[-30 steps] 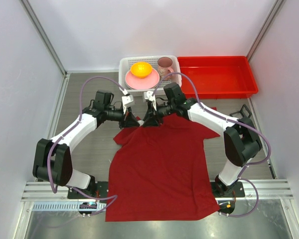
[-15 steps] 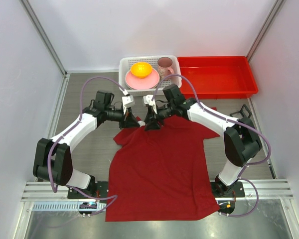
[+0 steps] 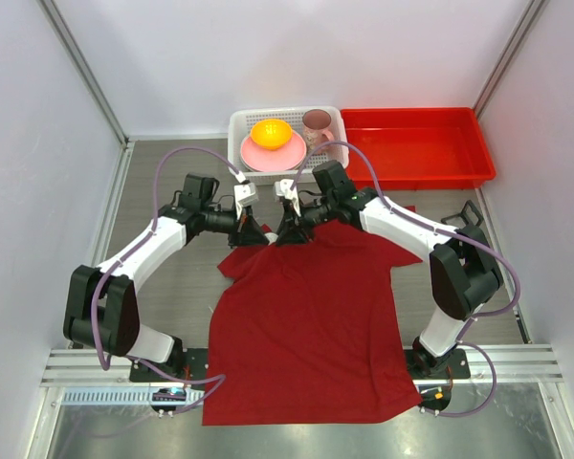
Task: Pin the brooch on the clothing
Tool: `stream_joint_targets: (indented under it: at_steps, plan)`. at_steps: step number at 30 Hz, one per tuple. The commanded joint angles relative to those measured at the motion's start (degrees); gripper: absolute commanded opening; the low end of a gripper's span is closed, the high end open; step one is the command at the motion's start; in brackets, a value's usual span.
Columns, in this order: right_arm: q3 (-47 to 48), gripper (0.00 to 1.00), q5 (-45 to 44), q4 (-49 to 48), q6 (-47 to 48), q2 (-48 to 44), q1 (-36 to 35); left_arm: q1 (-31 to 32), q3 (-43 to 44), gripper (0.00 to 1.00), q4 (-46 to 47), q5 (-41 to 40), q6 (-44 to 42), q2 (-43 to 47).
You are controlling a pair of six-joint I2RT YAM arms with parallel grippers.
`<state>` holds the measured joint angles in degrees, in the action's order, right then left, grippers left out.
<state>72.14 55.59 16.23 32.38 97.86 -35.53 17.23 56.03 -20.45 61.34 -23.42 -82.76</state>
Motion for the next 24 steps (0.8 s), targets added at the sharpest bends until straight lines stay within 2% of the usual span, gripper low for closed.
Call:
stream_joint_targets:
  at_steps: [1,5,10,15,24]
  plan:
    - [2.0,0.29,2.0,-2.3,0.3,-0.8,-1.2,0.3,2.2,0.00,0.8,1.3,-1.3,0.8]
    - [2.0,0.30,1.7,-0.4,2.6,-1.0,-1.6,0.3,2.2,0.00,0.7,1.5,-1.4,0.8]
    - [2.3,0.24,1.8,-0.6,2.3,-0.7,-1.6,0.3,2.2,0.00,0.6,1.5,-1.5,0.9]
    - [2.3,0.18,1.7,-2.4,-0.5,-0.2,-1.9,0.7,2.2,0.00,0.6,1.3,-1.2,1.1]
    - [2.9,0.18,-1.7,-4.5,-6.4,0.7,-3.0,1.4,2.2,0.00,0.8,0.0,0.0,1.7]
